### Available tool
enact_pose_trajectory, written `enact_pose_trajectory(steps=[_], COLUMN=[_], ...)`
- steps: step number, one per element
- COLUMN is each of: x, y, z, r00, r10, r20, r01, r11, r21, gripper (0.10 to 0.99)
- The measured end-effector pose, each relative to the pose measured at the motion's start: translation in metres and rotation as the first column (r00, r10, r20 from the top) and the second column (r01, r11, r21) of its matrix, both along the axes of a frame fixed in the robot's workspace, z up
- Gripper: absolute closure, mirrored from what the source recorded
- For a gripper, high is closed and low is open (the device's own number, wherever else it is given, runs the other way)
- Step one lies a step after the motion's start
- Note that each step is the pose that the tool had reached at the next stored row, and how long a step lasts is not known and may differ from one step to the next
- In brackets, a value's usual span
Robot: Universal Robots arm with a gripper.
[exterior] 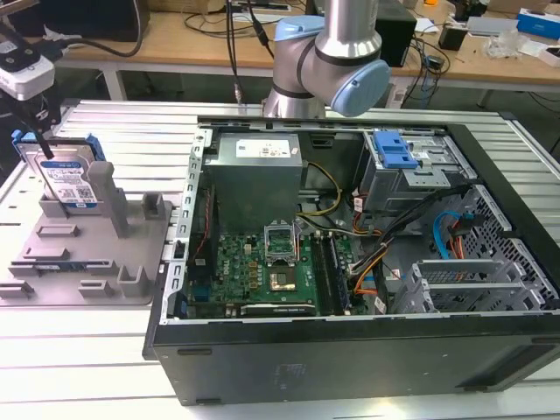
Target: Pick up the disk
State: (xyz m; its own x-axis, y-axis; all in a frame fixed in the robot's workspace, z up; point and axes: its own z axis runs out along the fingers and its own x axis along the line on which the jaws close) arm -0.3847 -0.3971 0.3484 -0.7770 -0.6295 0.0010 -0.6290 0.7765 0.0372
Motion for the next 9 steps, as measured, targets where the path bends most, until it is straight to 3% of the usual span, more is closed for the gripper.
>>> enact_pose_trajectory(steps=[3,4,8,9], x=[0.0,0.0,0.0,0.0], y=[0.0,0.0,0.0,0.0], z=[-0.0003,-0.0005,-0.0015,-0.0018], r00=[0.9983,0.995,0.9748,0.9651], r10=[0.058,0.1,0.223,0.262], r20=[0.0,0.0,-0.0008,-0.001], r01=[-0.058,-0.1,-0.223,-0.262], r11=[0.9983,0.995,0.9748,0.9651], r21=[0.0,0.0,-0.004,-0.006], gripper=[0.482,0.482,0.482,0.482])
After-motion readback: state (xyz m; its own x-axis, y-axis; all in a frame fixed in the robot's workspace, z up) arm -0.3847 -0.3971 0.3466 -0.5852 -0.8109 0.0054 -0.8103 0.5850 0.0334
